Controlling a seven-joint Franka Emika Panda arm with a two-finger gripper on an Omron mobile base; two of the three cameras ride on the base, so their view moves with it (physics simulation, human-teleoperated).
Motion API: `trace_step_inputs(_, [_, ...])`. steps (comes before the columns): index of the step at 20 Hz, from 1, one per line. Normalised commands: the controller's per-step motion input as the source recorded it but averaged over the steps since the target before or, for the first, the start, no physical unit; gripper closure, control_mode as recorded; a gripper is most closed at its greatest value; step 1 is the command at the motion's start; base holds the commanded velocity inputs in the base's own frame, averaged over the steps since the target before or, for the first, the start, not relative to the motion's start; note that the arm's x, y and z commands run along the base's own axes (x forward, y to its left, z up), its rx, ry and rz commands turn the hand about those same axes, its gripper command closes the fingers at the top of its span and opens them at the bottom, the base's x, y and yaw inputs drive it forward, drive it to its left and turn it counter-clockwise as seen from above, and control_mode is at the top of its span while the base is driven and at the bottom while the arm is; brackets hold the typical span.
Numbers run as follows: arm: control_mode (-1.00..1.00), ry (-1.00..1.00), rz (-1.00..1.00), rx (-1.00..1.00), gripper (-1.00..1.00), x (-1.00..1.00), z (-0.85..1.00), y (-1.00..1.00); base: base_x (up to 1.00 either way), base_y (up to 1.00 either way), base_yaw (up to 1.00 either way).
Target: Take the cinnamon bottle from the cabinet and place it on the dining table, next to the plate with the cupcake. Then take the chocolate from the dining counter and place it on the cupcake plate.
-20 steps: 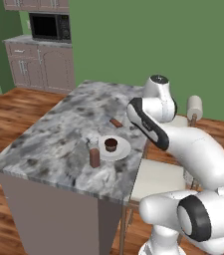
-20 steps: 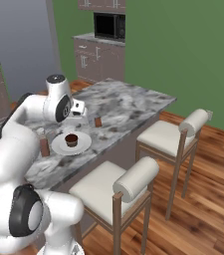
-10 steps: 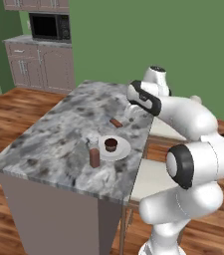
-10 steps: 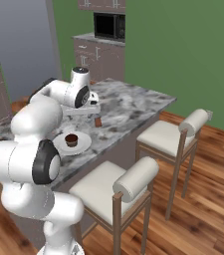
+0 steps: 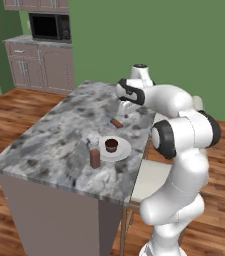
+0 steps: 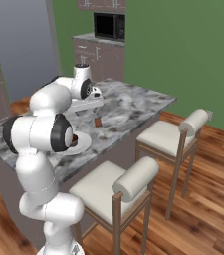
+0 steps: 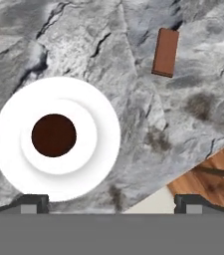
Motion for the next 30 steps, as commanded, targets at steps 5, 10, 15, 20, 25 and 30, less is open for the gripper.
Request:
trace_step_inputs(5, [-1.00,0.00,0.05,-0.05,-1.00,0.65,-0.26,0.01,0.00,0.00,0.00])
trace_step_inputs(10, [-1.00,0.00,0.10,-0.06,-1.00,0.48,-0.39,0.04,0.00,0.00,0.00])
trace_step_inputs(15, [-1.00,0.00,0.11,-0.02,-1.00,0.41,-0.41,0.00,0.00,0.00,0.00])
trace_step_inputs(20, [-1.00,0.03,0.07,0.02,-1.00,0.46,-0.29,0.00,0.00,0.00,0.00])
trace_step_inputs(25, [-1.00,0.03,0.01,0.02,-1.00,0.44,-0.31,0.06,0.00,0.00,0.00])
trace_step_inputs(30, [-1.00,0.06,-0.01,0.01,-1.00,0.49,-0.33,0.10,0.00,0.00,0.00])
